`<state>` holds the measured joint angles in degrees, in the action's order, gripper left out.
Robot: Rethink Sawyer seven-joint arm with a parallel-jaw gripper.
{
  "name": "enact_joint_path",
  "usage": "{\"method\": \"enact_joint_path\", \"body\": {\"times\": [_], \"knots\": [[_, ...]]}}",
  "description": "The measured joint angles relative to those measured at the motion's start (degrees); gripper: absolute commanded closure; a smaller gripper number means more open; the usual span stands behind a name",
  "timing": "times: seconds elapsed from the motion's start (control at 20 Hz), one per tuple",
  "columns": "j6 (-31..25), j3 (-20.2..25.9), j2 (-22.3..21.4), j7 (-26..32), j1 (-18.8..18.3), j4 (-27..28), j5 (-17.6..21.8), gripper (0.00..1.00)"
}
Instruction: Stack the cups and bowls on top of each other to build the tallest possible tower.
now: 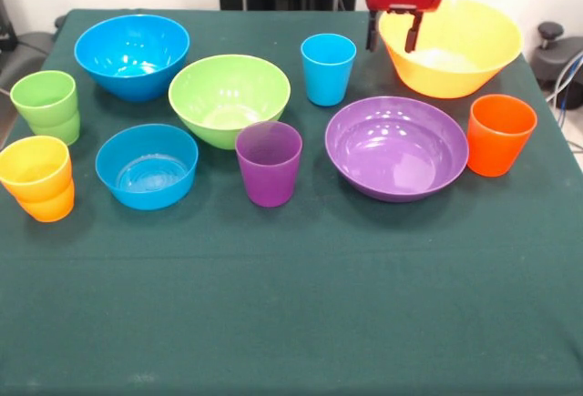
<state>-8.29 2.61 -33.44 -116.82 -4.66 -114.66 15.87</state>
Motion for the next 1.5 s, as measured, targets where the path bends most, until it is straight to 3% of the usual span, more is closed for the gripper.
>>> {"method": "enact_joint_path", "body": {"times": [0.8,1.5], "knots": [[0.0,-3.32,3.0,0.0,5.24,3.98,-0.01,0.0],[0.0,-3.63,2.76,0.0,7.75,4.06,-0.01,0.0]]}}
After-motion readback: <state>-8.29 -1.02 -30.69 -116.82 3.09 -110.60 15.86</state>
